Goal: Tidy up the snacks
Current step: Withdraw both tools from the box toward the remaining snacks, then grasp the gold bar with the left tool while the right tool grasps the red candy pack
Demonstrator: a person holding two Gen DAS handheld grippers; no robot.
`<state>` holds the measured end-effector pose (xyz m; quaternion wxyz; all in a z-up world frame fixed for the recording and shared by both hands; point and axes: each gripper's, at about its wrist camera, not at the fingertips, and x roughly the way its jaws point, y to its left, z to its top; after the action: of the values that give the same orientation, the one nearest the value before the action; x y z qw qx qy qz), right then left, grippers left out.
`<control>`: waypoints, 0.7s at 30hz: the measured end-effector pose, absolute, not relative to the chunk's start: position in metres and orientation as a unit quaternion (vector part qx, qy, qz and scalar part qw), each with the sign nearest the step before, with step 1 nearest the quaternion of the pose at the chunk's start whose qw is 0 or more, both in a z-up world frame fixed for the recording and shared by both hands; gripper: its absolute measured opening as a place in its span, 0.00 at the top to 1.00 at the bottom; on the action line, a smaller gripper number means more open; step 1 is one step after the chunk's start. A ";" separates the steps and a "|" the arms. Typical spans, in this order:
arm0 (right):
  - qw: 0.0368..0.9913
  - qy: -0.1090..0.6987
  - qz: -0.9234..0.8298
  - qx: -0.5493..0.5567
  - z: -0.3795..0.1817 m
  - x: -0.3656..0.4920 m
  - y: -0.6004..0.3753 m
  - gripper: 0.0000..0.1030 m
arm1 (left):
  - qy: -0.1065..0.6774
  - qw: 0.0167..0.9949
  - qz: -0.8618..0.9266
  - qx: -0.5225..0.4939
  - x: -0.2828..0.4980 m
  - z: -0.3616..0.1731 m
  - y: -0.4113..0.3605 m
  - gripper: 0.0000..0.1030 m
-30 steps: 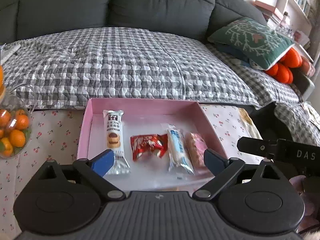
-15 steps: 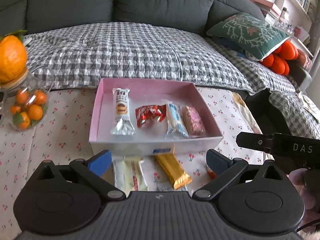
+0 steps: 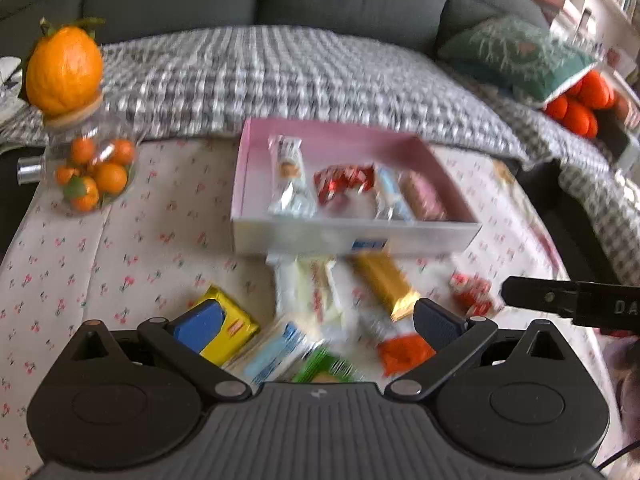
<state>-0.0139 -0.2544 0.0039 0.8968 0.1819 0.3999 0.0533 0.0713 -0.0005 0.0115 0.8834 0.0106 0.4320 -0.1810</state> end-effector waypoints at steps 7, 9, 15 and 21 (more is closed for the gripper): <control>0.881 0.420 0.056 0.212 -0.010 -0.014 -0.263 0.14 | 0.430 0.887 -0.165 0.022 0.071 0.004 0.017 0.01; 0.874 0.430 0.051 0.219 -0.015 -0.013 -0.265 0.14 | 0.433 0.887 -0.159 0.023 0.073 0.001 0.022 0.01; 0.868 0.448 0.028 0.212 -0.026 -0.011 -0.271 0.14 | 0.440 0.887 -0.138 0.022 0.082 -0.007 0.037 0.02; 0.859 0.448 0.001 0.247 -0.035 0.002 -0.282 0.14 | 0.453 0.880 -0.139 -0.021 0.092 -0.010 0.035 0.09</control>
<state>0.0016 -0.2825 -0.0354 0.8594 0.2470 0.4477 0.0011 0.0919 0.0350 -0.0099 0.8802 -0.0214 0.4533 -0.1391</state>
